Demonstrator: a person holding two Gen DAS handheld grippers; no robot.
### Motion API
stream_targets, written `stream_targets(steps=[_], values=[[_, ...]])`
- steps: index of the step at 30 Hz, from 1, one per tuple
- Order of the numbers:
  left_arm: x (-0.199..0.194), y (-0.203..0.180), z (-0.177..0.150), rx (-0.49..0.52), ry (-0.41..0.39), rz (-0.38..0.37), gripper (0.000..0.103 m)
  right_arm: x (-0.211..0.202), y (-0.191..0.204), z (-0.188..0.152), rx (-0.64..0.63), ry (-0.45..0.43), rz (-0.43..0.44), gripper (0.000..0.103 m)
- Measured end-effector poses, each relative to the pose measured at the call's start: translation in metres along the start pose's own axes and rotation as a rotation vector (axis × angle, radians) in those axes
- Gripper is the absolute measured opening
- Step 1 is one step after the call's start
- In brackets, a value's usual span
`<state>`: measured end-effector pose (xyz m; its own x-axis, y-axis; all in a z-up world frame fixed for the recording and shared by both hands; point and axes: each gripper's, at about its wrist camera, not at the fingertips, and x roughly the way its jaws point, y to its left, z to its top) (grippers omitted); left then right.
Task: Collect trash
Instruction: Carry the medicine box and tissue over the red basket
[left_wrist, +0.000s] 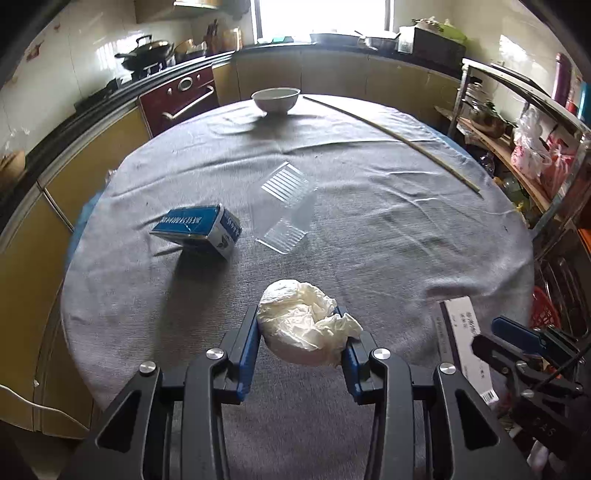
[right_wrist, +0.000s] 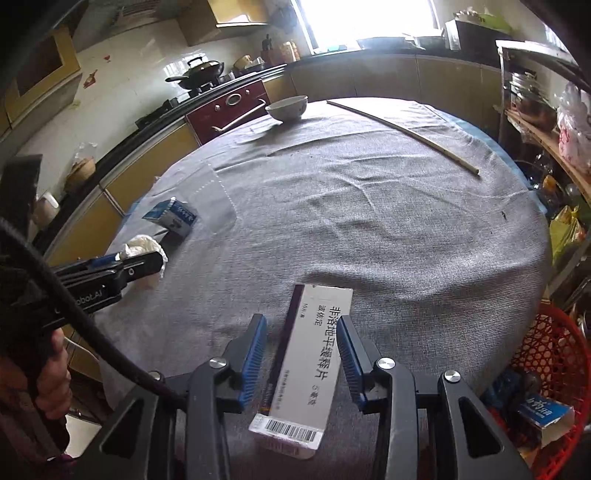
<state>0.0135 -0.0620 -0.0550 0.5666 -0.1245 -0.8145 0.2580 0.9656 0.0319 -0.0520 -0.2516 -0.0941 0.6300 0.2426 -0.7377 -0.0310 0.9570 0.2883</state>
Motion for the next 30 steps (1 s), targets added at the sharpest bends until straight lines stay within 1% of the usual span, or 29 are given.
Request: stream_targets(steps=[2, 3, 5, 7, 9, 10, 12, 17, 21, 24, 26, 27, 28, 29, 30], values=[[-0.003, -0.001, -0.003, 0.000, 0.000, -0.001, 0.041, 0.004, 0.002, -0.003, -0.012, 0.025, -0.038, 0.043], [-0.004, 0.000, -0.004, -0.003, 0.001, -0.002, 0.041, 0.007, 0.000, -0.006, 0.002, 0.038, -0.046, 0.043], [-0.007, 0.001, -0.007, -0.006, 0.000, 0.003, 0.041, 0.011, -0.008, -0.012, 0.033, 0.058, -0.042, 0.043], [-0.008, 0.003, -0.010, -0.012, 0.000, 0.007, 0.041, 0.013, -0.015, -0.015, 0.062, 0.082, -0.060, 0.043], [-0.009, 0.003, -0.013, -0.015, 0.000, 0.009, 0.041, 0.013, -0.022, -0.016, 0.106, 0.093, -0.056, 0.046], [-0.010, 0.004, -0.014, -0.013, -0.002, 0.012, 0.041, 0.012, -0.026, -0.015, 0.135, 0.096, -0.053, 0.050], [-0.010, 0.004, -0.015, -0.010, -0.004, 0.013, 0.041, 0.011, -0.029, -0.014, 0.159, 0.098, -0.063, 0.054], [-0.007, 0.004, -0.016, -0.004, -0.002, 0.009, 0.041, 0.020, -0.023, -0.010, 0.157, 0.133, -0.074, 0.054], [-0.006, 0.005, -0.018, -0.001, -0.003, 0.007, 0.041, 0.030, -0.005, -0.007, 0.121, 0.158, -0.071, 0.056], [-0.006, 0.007, -0.019, -0.006, -0.002, 0.005, 0.041, 0.036, 0.010, -0.007, 0.050, 0.153, -0.132, 0.057], [-0.005, 0.010, -0.020, -0.009, -0.001, 0.005, 0.041, 0.038, 0.016, -0.008, 0.008, 0.147, -0.148, 0.057], [-0.005, 0.011, -0.021, -0.011, 0.001, 0.005, 0.041, 0.039, 0.017, -0.009, -0.011, 0.144, -0.157, 0.056], [-0.005, 0.012, -0.021, -0.013, 0.002, 0.005, 0.041, 0.038, 0.019, -0.010, -0.027, 0.143, -0.169, 0.050], [-0.005, 0.012, -0.021, -0.015, 0.003, 0.005, 0.041, 0.038, 0.020, -0.011, -0.049, 0.141, -0.183, 0.050], [-0.005, 0.012, -0.022, -0.015, 0.002, 0.005, 0.041, 0.038, 0.020, -0.011, -0.053, 0.141, -0.180, 0.050]])
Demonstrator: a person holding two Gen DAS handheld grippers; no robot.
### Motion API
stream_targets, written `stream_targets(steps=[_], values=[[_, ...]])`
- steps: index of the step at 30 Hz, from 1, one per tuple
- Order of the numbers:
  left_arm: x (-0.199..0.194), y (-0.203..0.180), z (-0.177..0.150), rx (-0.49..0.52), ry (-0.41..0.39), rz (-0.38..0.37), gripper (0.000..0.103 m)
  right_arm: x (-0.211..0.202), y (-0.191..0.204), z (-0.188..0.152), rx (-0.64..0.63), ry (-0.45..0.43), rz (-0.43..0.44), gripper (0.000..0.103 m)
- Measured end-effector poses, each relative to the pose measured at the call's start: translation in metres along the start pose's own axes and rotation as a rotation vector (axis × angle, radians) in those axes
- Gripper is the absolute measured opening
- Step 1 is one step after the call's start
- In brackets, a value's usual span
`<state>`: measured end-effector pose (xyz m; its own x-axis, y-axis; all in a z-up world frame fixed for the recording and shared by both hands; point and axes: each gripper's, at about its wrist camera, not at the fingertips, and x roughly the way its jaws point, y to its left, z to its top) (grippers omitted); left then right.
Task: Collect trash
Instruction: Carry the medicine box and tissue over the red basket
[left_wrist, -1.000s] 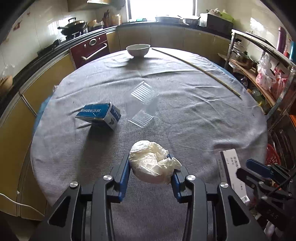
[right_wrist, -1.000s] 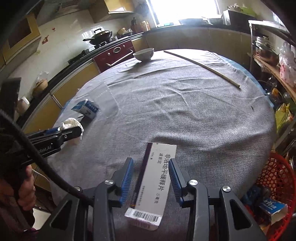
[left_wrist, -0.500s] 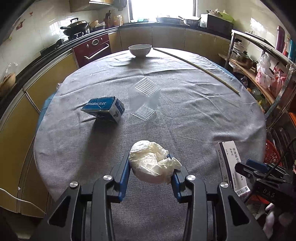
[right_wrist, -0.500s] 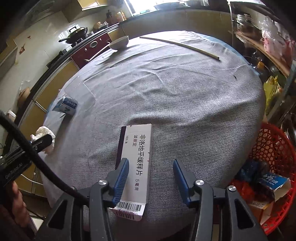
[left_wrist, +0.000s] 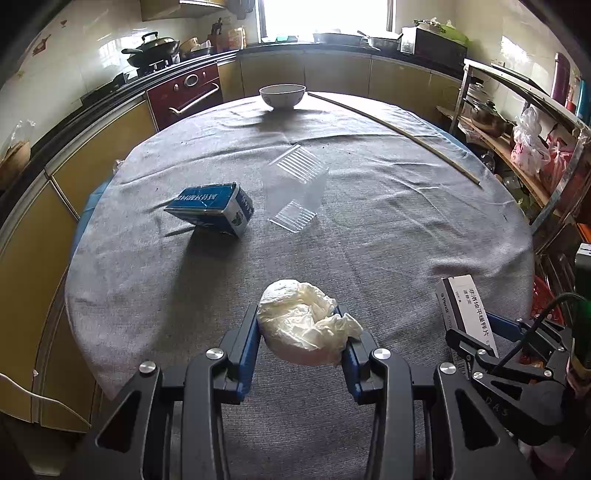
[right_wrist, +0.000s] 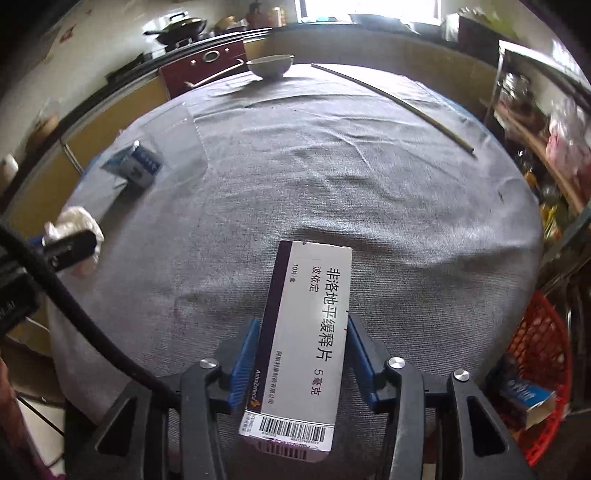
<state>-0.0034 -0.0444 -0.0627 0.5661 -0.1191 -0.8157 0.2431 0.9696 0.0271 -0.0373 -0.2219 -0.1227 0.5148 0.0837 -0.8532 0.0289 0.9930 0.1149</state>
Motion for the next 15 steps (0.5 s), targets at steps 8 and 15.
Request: stream_targets(steps=[8, 15], values=[[-0.005, -0.012, 0.000, 0.035, -0.009, -0.010, 0.041, -0.016, -0.031, -0.005, 0.097, -0.027, 0.075, 0.050], [-0.007, -0.034, 0.000, 0.092, -0.008, -0.022, 0.041, -0.046, -0.075, -0.011, 0.222, -0.106, 0.146, 0.050]])
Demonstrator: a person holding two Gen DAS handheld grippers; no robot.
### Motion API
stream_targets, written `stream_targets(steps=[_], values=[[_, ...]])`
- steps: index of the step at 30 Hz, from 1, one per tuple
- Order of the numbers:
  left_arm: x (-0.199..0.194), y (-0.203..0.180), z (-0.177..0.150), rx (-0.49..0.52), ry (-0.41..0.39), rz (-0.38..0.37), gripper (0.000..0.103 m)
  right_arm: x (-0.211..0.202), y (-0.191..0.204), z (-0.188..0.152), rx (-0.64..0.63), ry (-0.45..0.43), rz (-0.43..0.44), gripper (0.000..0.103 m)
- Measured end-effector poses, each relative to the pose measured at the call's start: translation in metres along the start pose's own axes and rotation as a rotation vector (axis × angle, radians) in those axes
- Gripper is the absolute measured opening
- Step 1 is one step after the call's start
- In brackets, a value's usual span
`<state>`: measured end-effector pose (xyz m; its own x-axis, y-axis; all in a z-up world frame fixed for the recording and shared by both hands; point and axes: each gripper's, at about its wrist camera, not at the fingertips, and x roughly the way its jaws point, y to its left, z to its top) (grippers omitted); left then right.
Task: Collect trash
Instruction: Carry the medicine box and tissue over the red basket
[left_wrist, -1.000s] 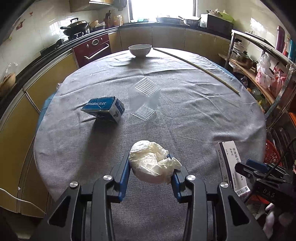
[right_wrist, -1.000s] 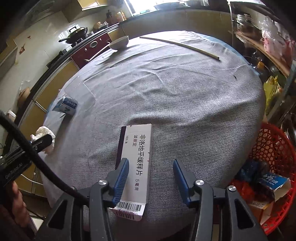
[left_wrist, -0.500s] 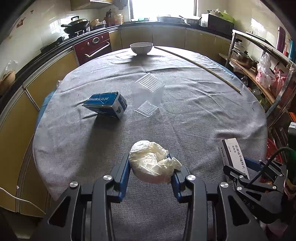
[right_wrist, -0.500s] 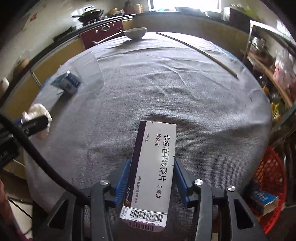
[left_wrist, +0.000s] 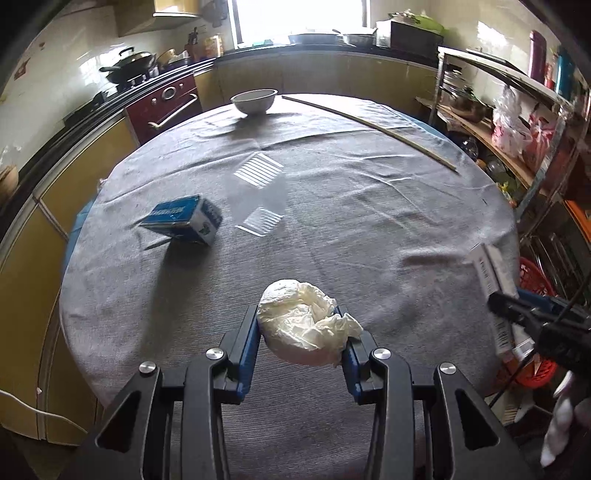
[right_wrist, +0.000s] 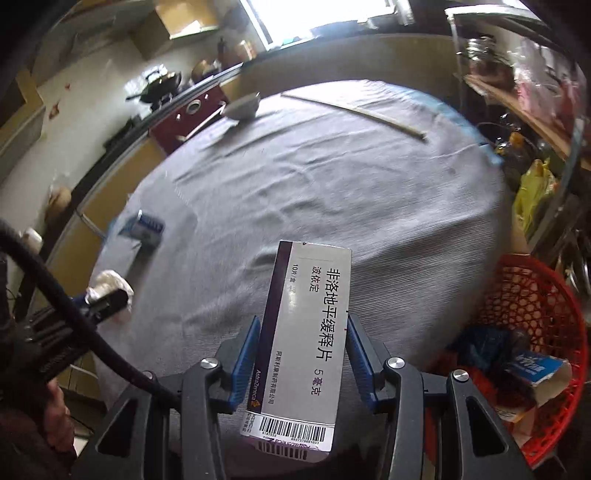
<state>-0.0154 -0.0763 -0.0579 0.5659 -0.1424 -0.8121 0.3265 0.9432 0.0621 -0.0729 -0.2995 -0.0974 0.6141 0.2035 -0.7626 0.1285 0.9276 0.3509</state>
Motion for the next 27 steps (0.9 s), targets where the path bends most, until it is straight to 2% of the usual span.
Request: stream_targets(steps=[10, 27], values=[[-0.022, -0.046, 0.017, 0.136, -0.081, 0.011, 0.041, -0.042, -0.022, -0.003, 0.020, -0.118, -0.004, 0.050], [-0.038, -0.121, 0.031, 0.310, -0.122, -0.017, 0.042, -0.068, -0.074, -0.019, 0.136, -0.176, -0.019, 0.050]])
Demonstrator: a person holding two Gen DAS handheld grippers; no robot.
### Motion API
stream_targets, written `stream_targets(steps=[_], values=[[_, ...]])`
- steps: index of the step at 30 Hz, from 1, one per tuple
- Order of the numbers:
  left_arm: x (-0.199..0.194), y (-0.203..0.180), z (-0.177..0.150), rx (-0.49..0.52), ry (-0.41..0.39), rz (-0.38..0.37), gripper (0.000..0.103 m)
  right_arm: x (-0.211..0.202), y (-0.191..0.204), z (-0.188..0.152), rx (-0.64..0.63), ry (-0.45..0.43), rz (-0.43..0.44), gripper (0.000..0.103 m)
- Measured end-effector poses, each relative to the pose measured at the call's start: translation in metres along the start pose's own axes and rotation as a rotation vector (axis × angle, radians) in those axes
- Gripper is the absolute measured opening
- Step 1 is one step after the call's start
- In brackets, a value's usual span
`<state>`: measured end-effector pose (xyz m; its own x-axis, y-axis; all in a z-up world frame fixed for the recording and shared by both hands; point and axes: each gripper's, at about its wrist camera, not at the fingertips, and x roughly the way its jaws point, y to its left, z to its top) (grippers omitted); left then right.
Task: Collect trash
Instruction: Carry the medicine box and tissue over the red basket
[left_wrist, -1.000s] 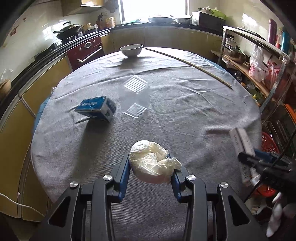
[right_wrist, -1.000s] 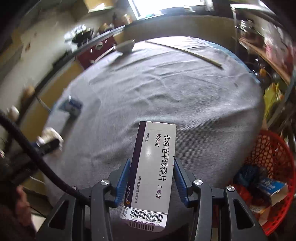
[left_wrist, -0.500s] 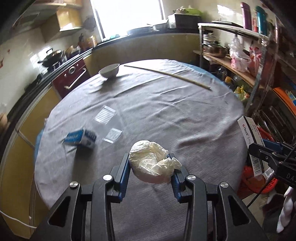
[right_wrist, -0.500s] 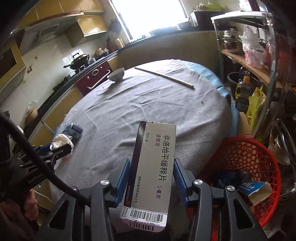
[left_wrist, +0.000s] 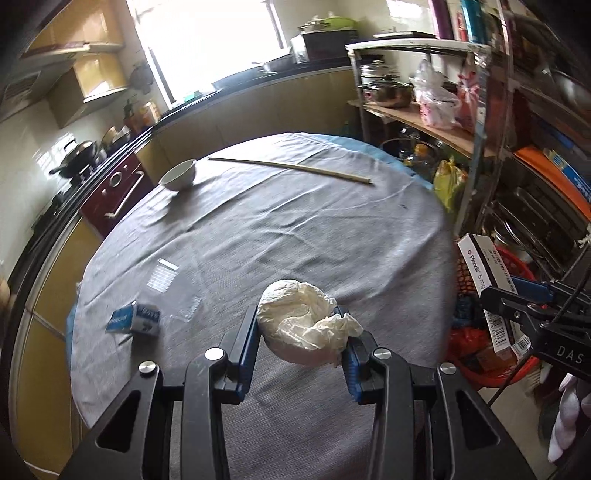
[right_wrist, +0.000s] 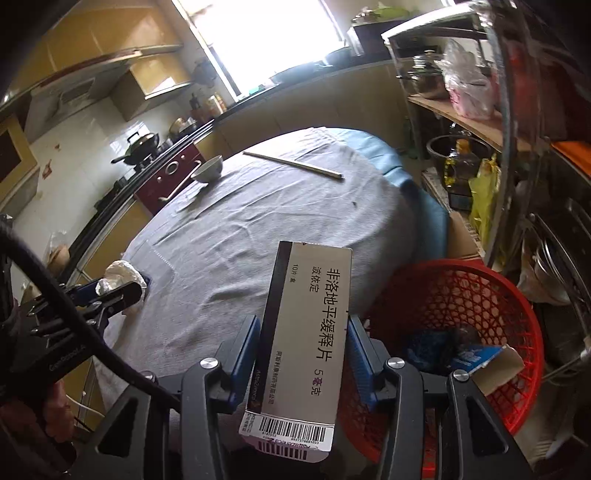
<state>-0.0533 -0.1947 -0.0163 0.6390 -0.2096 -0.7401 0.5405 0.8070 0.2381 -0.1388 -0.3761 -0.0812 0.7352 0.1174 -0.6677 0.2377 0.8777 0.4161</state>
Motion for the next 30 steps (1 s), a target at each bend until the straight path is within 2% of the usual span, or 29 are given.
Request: stream_targets(steps=[12, 30], values=[[0.004, -0.050, 0.013, 0.113, 0.003, -0.032, 0.042, -0.016, -0.048, -0.006, 0.102, -0.028, -0.020, 0.050], [0.014, -0.098, 0.023, 0.221, 0.015, -0.061, 0.042, -0.024, -0.095, -0.013, 0.217, -0.033, -0.037, 0.050]])
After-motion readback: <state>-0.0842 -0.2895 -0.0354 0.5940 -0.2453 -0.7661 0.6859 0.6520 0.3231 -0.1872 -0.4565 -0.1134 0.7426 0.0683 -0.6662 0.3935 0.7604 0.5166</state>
